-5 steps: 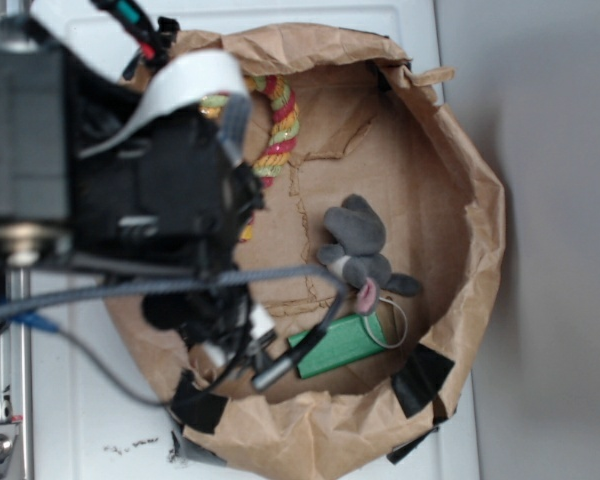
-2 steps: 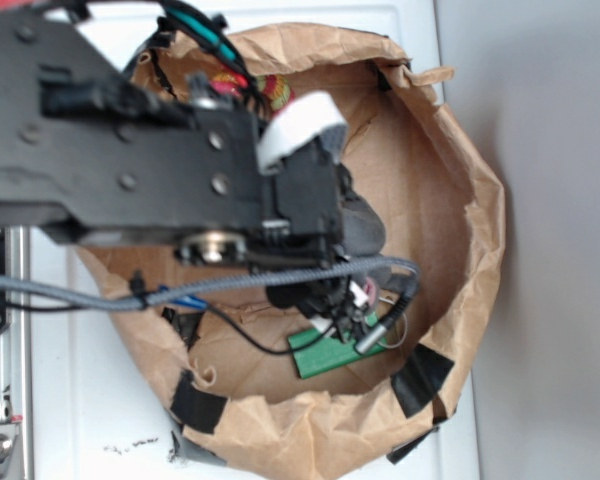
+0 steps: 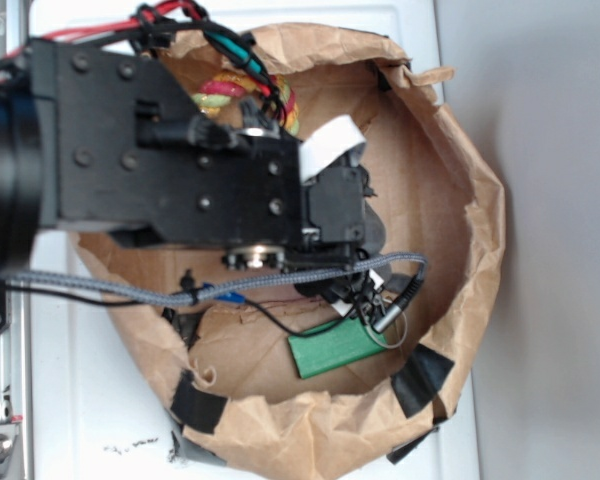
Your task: Grab the multicolored rope.
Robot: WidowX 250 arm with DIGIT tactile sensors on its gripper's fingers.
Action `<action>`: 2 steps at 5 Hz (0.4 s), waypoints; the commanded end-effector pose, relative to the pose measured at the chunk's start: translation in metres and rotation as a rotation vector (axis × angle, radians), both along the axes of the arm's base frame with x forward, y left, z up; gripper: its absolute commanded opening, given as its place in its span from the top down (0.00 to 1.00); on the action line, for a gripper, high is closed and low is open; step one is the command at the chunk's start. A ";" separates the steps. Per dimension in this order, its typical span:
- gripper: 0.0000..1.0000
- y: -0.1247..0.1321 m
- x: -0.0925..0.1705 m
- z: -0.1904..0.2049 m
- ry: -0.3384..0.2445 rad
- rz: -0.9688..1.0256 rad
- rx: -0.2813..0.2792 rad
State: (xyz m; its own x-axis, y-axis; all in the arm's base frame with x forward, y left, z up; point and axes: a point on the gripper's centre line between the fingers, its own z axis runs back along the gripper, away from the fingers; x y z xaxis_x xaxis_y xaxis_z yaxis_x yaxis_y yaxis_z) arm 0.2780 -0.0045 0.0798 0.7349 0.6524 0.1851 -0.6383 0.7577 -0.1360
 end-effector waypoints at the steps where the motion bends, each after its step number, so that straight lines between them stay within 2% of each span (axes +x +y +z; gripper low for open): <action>1: 0.00 0.005 0.006 0.011 -0.044 0.003 0.000; 2: 0.00 0.014 0.002 0.015 -0.049 0.015 -0.025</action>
